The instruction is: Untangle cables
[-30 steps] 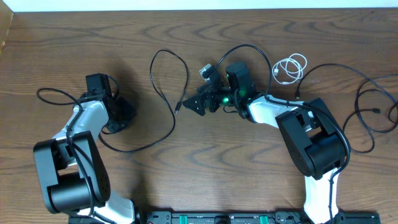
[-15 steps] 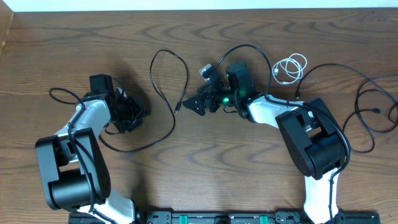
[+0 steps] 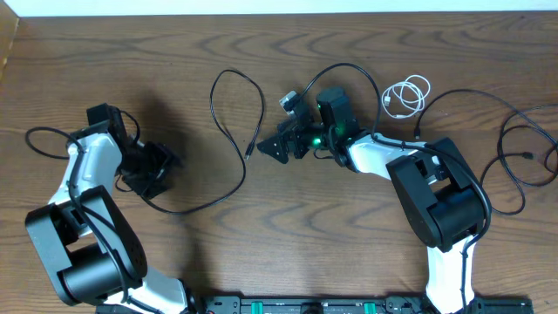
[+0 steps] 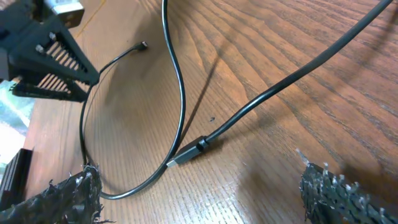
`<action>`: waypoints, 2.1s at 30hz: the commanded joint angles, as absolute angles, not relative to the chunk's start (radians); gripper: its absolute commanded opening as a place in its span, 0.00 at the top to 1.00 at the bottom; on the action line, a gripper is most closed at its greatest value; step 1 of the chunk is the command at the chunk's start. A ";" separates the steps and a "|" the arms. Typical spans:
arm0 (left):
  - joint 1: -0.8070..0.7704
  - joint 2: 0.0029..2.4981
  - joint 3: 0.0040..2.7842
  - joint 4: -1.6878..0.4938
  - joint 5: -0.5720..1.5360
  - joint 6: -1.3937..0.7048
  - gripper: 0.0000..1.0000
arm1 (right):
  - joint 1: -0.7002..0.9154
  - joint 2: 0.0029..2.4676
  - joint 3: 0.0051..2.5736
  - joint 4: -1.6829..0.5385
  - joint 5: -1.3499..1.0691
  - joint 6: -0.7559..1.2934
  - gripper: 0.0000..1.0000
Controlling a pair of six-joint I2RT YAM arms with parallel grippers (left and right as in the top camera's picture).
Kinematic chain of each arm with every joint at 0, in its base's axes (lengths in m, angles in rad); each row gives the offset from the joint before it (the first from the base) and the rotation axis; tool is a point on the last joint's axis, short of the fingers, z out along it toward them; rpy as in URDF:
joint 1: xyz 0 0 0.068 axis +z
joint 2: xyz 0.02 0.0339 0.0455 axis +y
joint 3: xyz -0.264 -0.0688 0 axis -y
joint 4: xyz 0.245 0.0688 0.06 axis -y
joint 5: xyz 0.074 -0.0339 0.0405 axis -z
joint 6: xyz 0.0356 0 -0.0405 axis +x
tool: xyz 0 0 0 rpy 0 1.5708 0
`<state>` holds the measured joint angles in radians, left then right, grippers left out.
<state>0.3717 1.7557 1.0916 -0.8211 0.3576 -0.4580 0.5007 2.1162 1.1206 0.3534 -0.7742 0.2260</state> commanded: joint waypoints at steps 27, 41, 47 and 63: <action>0.380 1.745 0.832 -0.594 0.279 -0.531 0.45 | 0.508 2.129 1.116 0.371 -0.732 0.208 0.01; 0.317 1.745 0.832 -0.421 0.505 -0.482 0.44 | 0.492 2.080 1.118 0.379 -0.795 0.281 0.01; 0.274 1.745 0.832 -0.326 0.505 -0.483 0.44 | 0.499 2.023 1.244 0.086 -0.795 0.341 0.01; 0.271 1.745 0.832 -0.247 0.505 -0.493 0.44 | 0.583 2.056 1.336 0.121 -0.416 0.282 0.01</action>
